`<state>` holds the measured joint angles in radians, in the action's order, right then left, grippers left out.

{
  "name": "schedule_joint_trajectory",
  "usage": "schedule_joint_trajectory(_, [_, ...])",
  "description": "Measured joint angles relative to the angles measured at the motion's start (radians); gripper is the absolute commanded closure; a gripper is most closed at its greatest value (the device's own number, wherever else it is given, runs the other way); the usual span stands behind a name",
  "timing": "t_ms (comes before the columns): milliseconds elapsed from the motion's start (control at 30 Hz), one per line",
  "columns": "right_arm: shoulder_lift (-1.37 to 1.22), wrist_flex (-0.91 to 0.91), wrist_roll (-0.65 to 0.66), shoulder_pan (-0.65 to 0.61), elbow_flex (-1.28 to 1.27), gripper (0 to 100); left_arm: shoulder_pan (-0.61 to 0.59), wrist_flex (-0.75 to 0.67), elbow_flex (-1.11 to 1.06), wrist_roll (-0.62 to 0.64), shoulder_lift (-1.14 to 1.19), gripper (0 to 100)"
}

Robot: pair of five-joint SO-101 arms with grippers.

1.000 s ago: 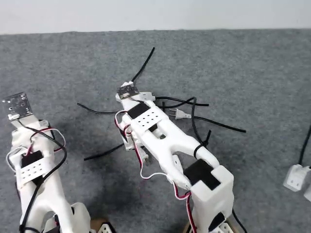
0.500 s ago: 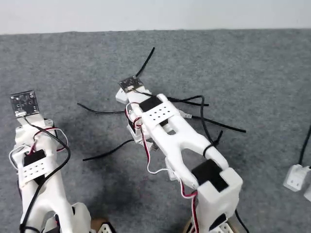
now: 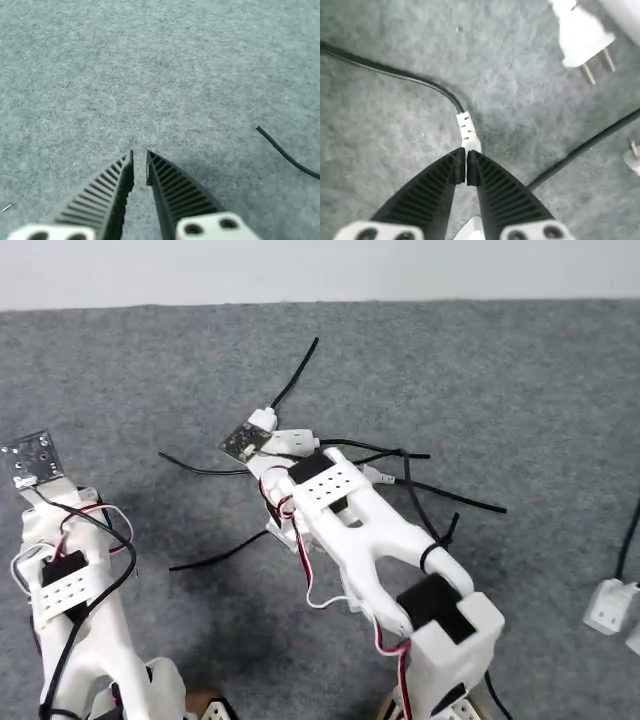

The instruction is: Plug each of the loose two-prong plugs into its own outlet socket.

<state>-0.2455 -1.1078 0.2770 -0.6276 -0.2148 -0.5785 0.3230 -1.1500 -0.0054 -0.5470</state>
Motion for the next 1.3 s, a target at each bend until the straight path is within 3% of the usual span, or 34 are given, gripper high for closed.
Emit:
schedule_joint_trajectory(400, [-0.178, -0.055, 0.0, 0.068, 0.196, 99.0, -0.002, 0.0, 0.0, 0.0, 0.0, 95])
schedule_joint_trajectory(567, [-0.183, -0.066, 0.0, 0.074, 0.196, 99.0, -0.002, 0.0, 0.0, 0.0, 0.0, 95])
schedule_joint_trajectory(833, [-0.051, -0.068, 0.115, 0.071, 0.16, 95.9, -0.002, 0.0, 0.0, 0.0, 0.0, 95])
schedule_joint_trajectory(1133, [-0.04, -0.04, 0.175, 0.066, 0.091, 99.0, -0.002, 0.0, 0.0, 0.0, 0.0, 95])
schedule_joint_trajectory(1300, [-0.035, -0.031, 0.218, -0.015, 0.002, 99.0, -0.002, 0.0, 0.0, 0.0, 0.0, 95])
